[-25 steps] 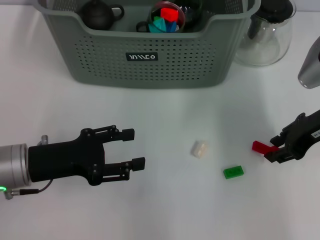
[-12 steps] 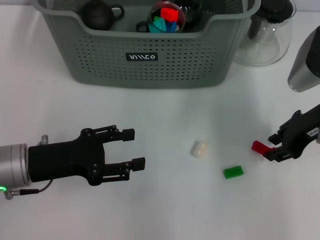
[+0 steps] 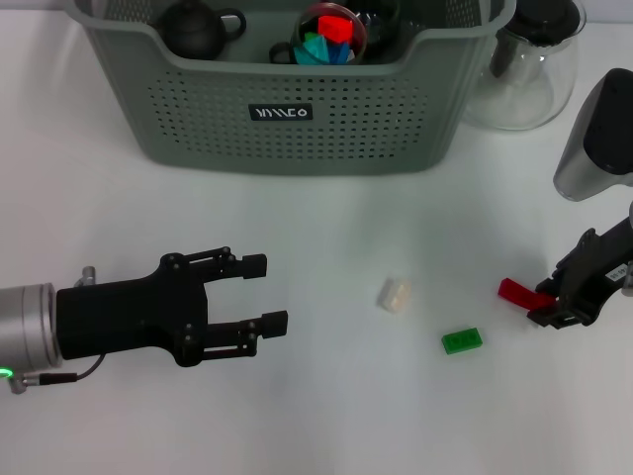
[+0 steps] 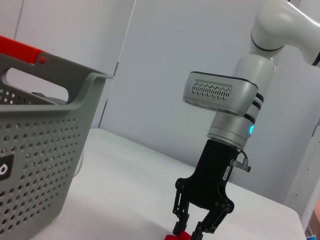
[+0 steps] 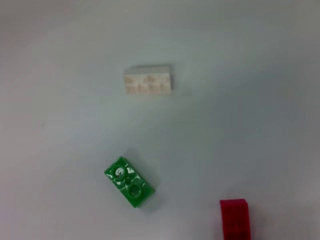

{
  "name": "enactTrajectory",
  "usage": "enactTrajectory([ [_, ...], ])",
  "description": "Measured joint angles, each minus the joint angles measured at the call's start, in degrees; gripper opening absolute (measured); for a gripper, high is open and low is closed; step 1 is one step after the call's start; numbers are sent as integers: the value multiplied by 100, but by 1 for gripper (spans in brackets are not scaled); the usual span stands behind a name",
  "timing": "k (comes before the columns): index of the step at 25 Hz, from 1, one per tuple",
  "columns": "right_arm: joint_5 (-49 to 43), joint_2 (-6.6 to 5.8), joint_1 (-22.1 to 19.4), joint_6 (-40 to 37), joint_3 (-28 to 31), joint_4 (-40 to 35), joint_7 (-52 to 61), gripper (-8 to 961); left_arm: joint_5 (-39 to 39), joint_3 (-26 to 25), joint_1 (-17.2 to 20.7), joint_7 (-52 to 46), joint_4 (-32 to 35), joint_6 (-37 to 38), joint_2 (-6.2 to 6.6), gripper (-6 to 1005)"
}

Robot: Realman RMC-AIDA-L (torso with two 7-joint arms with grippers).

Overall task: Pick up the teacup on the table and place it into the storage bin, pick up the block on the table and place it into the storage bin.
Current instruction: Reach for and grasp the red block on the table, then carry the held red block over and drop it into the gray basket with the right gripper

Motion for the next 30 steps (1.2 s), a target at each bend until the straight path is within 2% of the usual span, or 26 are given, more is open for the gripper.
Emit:
enactTrajectory([
  [5,26,0,1,28,-50,-30,45,297,0,0,-2,1,0,-8,0,764],
  [11,191,0,-37,28,0,-169,51,241,0,0,2,11,0,-12,0,764],
  [14,639,-14,-203,-160,188,-601,-69,214,0,0,11,12,0,-12,0,764],
  [17,1515,-23,-363,-725,751,-1120,-467,195,0,-25,19,17,0,-12,1,764],
  [19,2257,-28,-405,-1212,1359,-1381,-783,195,0,-69,24,22,0,-12,4,764],
  [23,3495,-25,-404,-1555,2200,-1605,-1033,195,0,-124,26,24,0,-11,16,764],
  [27,4162,12,-248,-890,2093,-1649,-880,195,-1,-128,30,31,0,-10,10,764],
  [30,4158,15,25,250,1340,-1628,-375,195,0,-133,14,32,-1,-10,2,764],
])
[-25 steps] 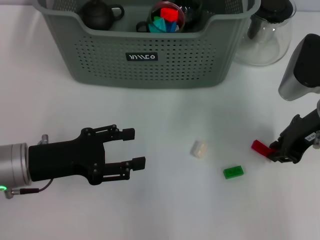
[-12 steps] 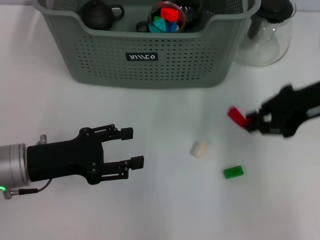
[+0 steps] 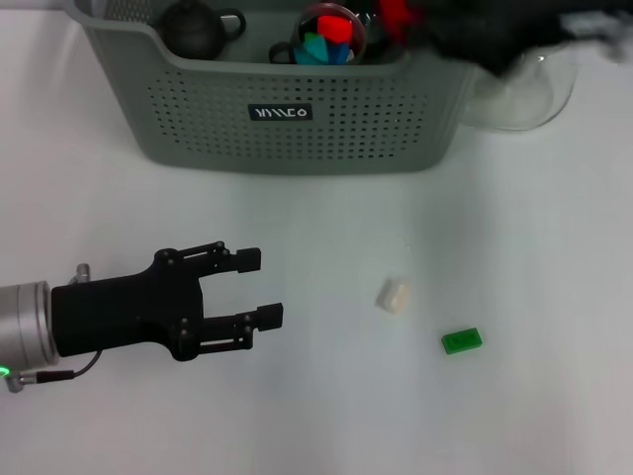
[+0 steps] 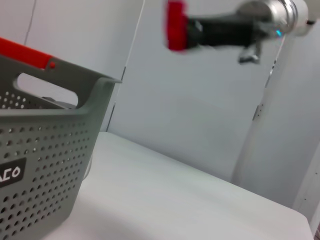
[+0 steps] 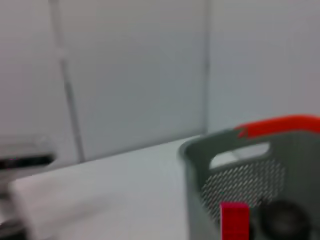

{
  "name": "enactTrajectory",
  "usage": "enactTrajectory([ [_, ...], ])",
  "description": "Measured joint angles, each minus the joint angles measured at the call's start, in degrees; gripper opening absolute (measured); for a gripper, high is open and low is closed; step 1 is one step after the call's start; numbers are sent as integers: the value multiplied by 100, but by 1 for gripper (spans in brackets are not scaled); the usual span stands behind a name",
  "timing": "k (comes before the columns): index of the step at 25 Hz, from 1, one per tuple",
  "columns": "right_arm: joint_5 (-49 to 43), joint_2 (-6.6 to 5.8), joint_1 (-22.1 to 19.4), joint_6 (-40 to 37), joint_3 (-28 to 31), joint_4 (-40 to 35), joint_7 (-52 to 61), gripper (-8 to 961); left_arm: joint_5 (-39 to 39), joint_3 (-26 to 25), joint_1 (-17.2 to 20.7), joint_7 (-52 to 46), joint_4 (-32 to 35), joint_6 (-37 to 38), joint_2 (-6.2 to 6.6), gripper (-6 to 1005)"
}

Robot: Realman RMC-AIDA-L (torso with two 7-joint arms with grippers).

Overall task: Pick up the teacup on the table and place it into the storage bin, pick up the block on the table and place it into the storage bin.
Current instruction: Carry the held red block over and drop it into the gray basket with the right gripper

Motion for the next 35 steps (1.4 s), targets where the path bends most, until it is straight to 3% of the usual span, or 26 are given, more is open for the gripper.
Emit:
enactTrajectory([
  [5,-1141,-16,724,2080,-1378,113,1601,194,0,-2,-1,2,-26,0,-7,764],
  [7,-2035,-10,1248,2651,-1741,457,2460,194,0,-2,0,2,-47,0,-4,764],
  [11,-3352,7,2307,3089,-1926,1575,3579,194,1,0,-4,2,-52,-2,-4,764],
  [16,-4275,-21,3635,3585,-1679,3789,4102,194,0,1,6,2,-53,-7,-10,764],
  [21,-4286,-19,3806,3921,-1670,4249,4023,194,0,1,-5,2,-53,-9,-11,764],
  [29,-3843,-2,3711,3919,-1687,4269,3484,220,0,-2,-26,4,-53,-15,-11,764],
  [32,-3673,1,3568,3917,-1686,4077,3376,243,0,-14,-13,5,-53,-18,-11,764],
  [35,-3393,-16,3138,3761,-1650,3394,3370,332,1,-67,4,5,-52,-19,-6,764],
])
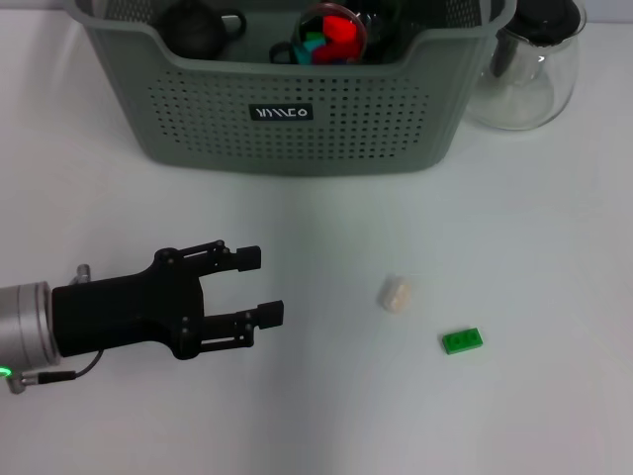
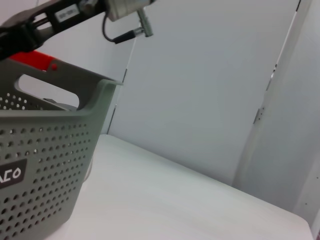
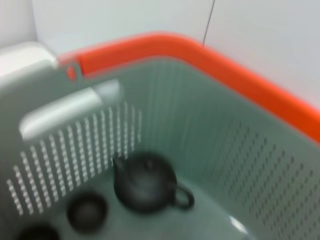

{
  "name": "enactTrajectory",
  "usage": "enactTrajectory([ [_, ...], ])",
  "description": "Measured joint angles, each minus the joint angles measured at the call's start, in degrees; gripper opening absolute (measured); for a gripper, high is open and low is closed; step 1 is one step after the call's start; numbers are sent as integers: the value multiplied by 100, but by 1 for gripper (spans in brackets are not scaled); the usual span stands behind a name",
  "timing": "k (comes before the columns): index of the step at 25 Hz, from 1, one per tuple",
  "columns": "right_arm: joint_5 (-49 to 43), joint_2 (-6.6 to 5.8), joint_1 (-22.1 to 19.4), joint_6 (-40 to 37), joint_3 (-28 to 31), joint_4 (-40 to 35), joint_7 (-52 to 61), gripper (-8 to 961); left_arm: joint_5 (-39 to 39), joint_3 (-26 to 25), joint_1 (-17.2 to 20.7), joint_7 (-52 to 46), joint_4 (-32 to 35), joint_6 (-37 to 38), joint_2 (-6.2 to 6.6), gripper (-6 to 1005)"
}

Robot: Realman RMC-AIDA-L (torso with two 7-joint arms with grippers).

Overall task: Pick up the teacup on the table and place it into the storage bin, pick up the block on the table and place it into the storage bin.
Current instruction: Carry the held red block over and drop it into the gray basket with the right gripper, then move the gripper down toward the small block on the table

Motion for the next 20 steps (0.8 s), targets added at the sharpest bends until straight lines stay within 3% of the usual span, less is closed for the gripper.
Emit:
enactTrajectory([
  [3,589,-16,-745,-415,16,-1225,-182,420,0,-22,11,0,1,4,4,764],
  [6,1688,-22,-1932,-1047,26,-2844,-879,521,0,-20,12,0,0,7,13,764],
  [11,3099,-86,-3613,-2588,521,-4616,-2139,730,0,-66,13,-1,13,10,32,764],
  [13,3320,-104,-3957,-3612,1039,-4952,-2606,786,0,-84,14,-1,16,9,41,764],
  [16,3354,-79,-4156,-5072,1743,-5056,-3232,870,0,-83,15,-2,23,-1,47,764],
  [20,2653,-37,-4179,-5800,1976,-5042,-3347,867,0,-83,12,-3,27,-15,48,764],
])
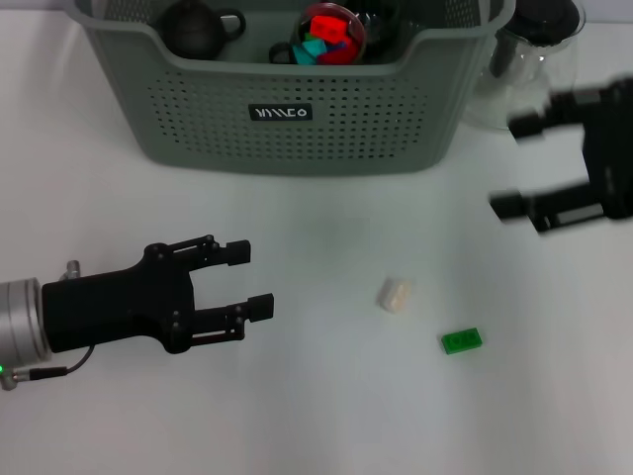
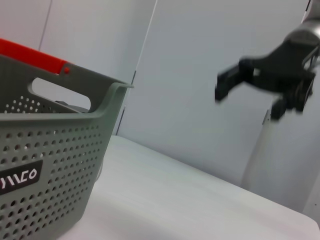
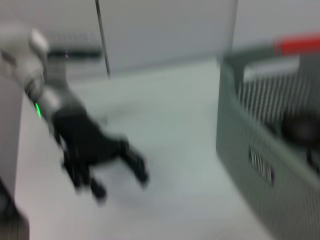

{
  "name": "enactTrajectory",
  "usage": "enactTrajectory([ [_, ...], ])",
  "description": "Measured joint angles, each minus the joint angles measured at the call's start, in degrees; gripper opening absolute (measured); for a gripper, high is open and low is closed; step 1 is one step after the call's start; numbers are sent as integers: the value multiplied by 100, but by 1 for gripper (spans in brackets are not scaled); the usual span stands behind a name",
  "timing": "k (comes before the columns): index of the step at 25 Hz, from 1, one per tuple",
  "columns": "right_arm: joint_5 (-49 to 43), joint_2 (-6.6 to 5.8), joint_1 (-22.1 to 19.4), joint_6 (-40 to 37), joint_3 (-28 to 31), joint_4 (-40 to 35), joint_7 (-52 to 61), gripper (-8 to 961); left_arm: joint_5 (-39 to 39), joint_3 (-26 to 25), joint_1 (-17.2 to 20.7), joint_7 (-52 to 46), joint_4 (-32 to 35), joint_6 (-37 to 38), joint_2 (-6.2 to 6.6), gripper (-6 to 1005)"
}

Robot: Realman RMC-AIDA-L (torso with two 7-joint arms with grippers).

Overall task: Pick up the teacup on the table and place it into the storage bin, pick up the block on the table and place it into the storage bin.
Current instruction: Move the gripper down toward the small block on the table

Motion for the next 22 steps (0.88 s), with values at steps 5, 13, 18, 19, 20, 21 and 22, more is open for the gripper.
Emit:
enactTrajectory([
  [5,-1052,20,98,-296,-716,84,-33,835,0,2,-9,-32,1,-2,-1,764],
  [13,-1887,38,601,337,-1595,1026,434,773,21,-160,19,-39,18,21,17,764],
  [18,-1905,46,1119,1002,-2030,1909,585,664,42,-371,33,-39,33,64,61,764],
  [19,-1903,48,1207,1104,-2115,2053,658,633,46,-400,40,-40,33,71,65,764],
  [20,-1911,51,1312,1230,-2228,2208,781,602,49,-417,49,-41,34,76,67,764],
  [21,-1927,51,1409,1325,-2349,2369,874,603,51,-435,65,-41,34,81,67,764],
  [22,-1937,48,1480,1396,-2444,2487,930,603,52,-445,81,-40,35,83,66,764],
])
